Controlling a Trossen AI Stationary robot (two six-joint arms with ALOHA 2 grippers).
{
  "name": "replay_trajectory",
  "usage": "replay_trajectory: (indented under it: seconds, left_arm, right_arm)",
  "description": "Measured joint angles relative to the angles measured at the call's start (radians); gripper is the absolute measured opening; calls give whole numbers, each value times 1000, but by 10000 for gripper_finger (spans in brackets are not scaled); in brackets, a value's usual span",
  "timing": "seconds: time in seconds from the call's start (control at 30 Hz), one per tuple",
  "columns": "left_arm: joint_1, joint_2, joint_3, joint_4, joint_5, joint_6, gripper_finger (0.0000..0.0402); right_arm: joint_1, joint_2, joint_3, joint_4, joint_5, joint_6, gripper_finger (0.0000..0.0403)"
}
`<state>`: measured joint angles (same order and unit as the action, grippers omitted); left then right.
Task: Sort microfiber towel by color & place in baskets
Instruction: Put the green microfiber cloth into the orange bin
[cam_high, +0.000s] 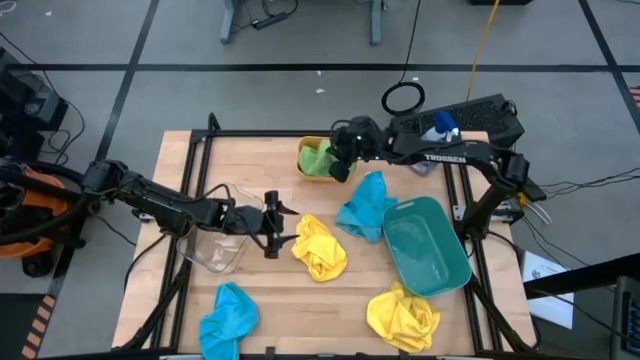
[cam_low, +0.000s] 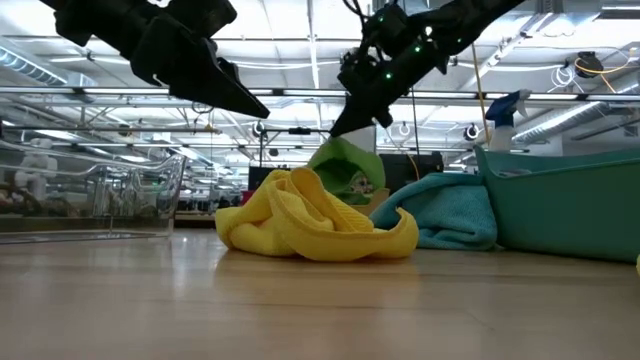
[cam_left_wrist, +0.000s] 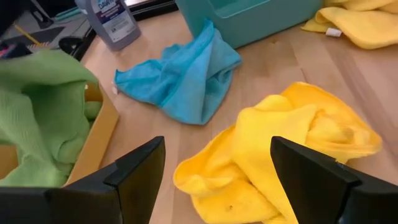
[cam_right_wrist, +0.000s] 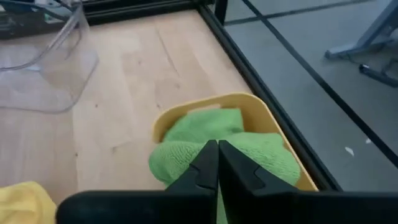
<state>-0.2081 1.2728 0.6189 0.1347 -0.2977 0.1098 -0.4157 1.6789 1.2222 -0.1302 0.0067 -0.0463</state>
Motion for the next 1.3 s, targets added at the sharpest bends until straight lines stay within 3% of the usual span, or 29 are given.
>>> replay_trajectory:
  seconds: [0.43,0.63,0.87,1.03,1.17,1.3]
  left_arm:
    - [-23,0,0,-15,0,2,297]
    - [-21,0,0,-21,0,9,297]
    - [-21,0,0,-26,0,9,297]
    - [-21,0,0,-36,0,8,297]
    - [-21,0,0,-37,0,9,297]
    - [-21,0,0,-37,0,9,297]
  right_arm:
    - [-66,334,0,127,28,4,2]
    - [-54,301,-2,124,49,-20,51]
    - [-54,151,-1,52,71,-24,151]
    - [-50,52,0,11,65,-26,195]
    - [-35,41,0,31,50,-45,190]
    - [-19,87,2,98,6,-54,124]
